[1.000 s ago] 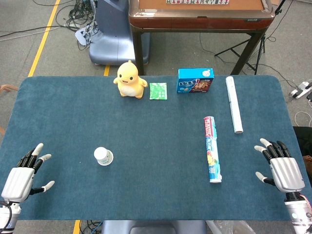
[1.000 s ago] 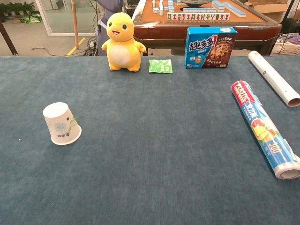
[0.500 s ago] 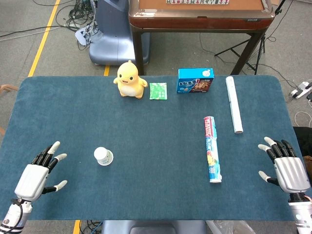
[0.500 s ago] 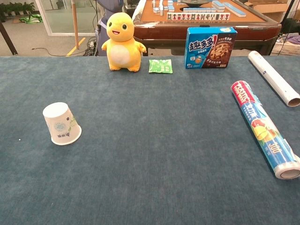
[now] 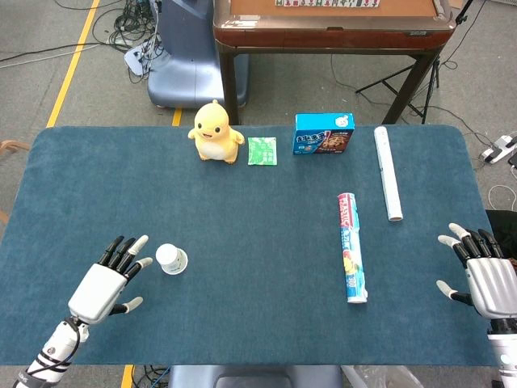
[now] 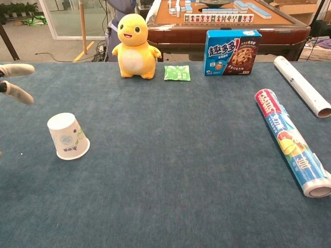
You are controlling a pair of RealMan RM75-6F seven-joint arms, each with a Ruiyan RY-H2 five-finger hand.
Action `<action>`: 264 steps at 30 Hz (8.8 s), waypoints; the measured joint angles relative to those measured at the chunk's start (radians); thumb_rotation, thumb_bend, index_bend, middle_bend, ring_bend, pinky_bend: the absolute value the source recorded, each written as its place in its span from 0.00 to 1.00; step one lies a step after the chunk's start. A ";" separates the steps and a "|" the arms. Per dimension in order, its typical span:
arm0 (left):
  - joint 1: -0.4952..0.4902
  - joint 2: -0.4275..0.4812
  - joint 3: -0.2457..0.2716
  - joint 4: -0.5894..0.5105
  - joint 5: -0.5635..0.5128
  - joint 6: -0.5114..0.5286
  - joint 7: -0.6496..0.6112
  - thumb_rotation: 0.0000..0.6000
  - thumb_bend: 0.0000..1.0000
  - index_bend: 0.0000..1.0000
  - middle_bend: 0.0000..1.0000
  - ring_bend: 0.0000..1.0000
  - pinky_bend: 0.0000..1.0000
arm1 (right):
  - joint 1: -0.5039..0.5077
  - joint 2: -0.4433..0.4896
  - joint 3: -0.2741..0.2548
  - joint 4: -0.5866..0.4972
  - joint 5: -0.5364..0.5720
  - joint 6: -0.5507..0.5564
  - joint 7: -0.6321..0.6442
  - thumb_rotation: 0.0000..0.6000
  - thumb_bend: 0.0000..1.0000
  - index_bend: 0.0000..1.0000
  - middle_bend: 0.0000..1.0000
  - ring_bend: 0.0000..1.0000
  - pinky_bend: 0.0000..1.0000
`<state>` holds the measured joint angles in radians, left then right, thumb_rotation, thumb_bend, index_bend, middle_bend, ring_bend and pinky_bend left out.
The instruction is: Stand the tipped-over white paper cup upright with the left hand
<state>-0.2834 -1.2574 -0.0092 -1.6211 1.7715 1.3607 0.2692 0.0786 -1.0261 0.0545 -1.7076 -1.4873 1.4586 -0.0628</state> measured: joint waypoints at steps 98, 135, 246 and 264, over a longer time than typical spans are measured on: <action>-0.247 -0.164 -0.025 0.152 -0.180 -0.218 0.446 1.00 0.21 0.37 0.00 0.00 0.00 | 0.008 0.042 -0.012 -0.033 0.017 -0.057 0.060 1.00 0.12 0.26 0.13 0.11 0.10; -0.253 -0.133 -0.214 -0.022 -0.722 -0.373 -0.095 1.00 0.23 0.26 0.00 0.00 0.00 | 0.010 0.051 -0.016 -0.041 0.026 -0.070 0.062 1.00 0.12 0.26 0.13 0.11 0.10; -0.520 -0.156 0.007 -0.020 -0.884 -0.304 0.580 1.00 0.24 0.22 0.00 0.00 0.00 | -0.007 0.084 -0.010 -0.059 0.019 -0.041 0.089 1.00 0.12 0.26 0.13 0.11 0.10; -0.480 -0.163 -0.019 0.003 -0.822 -0.298 0.424 1.00 0.24 0.37 0.00 0.00 0.00 | -0.007 0.084 -0.010 -0.058 0.020 -0.043 0.089 1.00 0.12 0.26 0.13 0.11 0.10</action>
<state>-0.7635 -1.4208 -0.0281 -1.6177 0.9490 1.0624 0.6931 0.0719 -0.9422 0.0446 -1.7653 -1.4671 1.4156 0.0260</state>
